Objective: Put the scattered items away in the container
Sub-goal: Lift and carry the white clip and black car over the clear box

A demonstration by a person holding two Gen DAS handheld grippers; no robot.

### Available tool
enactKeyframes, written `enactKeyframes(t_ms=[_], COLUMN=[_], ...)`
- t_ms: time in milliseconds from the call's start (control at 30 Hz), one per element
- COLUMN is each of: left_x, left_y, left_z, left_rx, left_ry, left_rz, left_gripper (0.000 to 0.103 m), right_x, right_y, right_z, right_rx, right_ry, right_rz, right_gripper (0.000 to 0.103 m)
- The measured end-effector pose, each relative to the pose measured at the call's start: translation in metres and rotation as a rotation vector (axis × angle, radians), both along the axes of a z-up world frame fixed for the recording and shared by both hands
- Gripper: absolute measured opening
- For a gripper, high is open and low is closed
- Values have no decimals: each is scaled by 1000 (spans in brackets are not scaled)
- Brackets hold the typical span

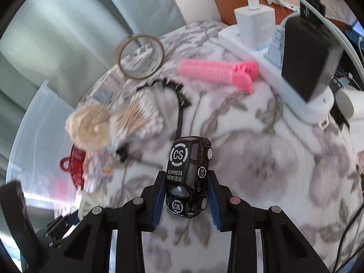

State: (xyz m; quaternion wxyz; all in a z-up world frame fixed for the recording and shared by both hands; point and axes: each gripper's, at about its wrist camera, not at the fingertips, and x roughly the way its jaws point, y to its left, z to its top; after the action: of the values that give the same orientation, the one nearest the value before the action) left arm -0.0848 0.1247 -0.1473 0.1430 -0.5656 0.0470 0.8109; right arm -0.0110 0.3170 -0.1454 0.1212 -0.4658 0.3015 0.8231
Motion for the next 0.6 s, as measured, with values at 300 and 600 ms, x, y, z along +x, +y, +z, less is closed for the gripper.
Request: enactKeyframes(t_ms=[300,600], left_x=[7,14], left_y=[3,1], left_z=[-1,-1], left_rx=[-34,-52], left_ry=[26,14], left_rz=[-7,-59], left_gripper=[59,59], right_x=[18,29], right_y=[-25,-29], right_z=[7,15], right_rx=[-4,5], right_ry=[-1,-1], right_rz=[66,83], right_gripper=[38,37])
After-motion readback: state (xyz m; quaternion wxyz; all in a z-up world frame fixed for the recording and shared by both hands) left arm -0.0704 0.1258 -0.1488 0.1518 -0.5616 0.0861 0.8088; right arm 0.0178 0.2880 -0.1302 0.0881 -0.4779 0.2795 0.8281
